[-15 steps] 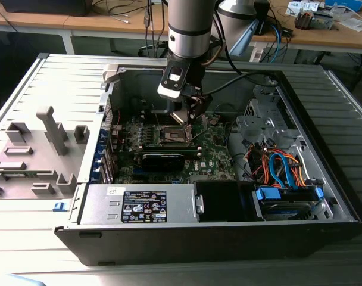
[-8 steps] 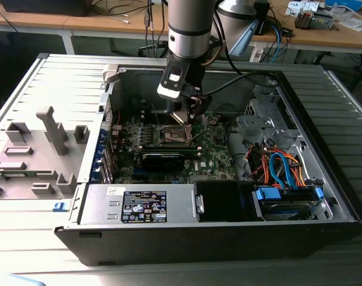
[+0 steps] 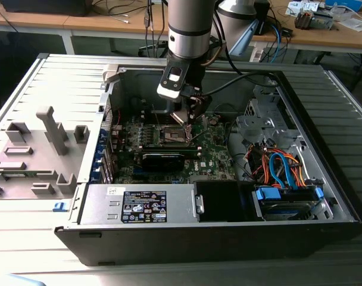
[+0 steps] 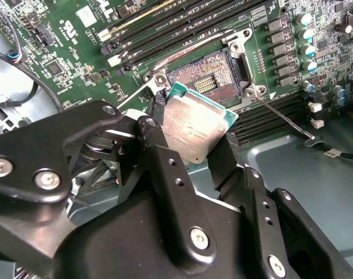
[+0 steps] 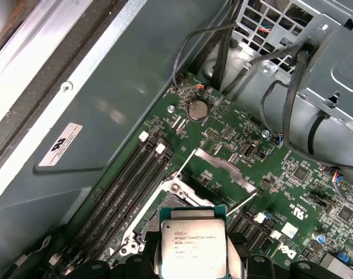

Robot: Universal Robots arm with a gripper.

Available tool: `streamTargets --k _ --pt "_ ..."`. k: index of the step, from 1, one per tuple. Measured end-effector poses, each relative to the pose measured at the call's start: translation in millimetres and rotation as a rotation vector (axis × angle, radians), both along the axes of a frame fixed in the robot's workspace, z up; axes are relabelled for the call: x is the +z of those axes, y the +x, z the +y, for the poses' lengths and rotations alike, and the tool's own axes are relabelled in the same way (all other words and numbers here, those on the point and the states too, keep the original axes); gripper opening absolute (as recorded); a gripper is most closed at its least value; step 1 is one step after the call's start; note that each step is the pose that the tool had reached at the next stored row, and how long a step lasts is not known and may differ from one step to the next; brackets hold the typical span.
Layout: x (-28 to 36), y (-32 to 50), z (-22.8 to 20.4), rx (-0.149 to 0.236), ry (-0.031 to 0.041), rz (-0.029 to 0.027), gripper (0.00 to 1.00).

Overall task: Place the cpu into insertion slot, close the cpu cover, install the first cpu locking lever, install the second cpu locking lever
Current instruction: 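Place the cpu into insertion slot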

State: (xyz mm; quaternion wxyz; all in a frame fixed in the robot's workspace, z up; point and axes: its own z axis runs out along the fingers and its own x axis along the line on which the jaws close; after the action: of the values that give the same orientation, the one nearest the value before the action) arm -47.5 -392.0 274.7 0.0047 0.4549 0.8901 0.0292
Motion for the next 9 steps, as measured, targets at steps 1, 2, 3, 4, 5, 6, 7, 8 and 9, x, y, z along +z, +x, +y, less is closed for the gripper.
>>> streamTargets --k 1,2,3,4,5,6,7,8,9 --pt "0.0 0.0 0.0 -0.001 0.0000 0.0000 0.55" --pt "-0.1 0.0 0.0 -0.002 0.0000 0.0000 0.55" --pt "-0.1 0.0 0.0 -0.002 0.0000 0.0000 0.55" --pt "-0.2 0.0 0.0 -0.003 0.0000 0.0000 0.55" --pt "-0.2 0.0 0.0 -0.004 0.0000 0.0000 0.55" --pt "-0.2 0.0 0.0 -0.005 -0.0001 0.0000 0.55" --pt "-0.3 0.0 0.0 -0.006 0.0000 0.0000 0.55" --pt "-0.4 0.0 0.0 -0.007 0.0001 0.0000 0.55" --pt "-0.4 0.0 0.0 -0.007 0.0000 0.0000 0.55"
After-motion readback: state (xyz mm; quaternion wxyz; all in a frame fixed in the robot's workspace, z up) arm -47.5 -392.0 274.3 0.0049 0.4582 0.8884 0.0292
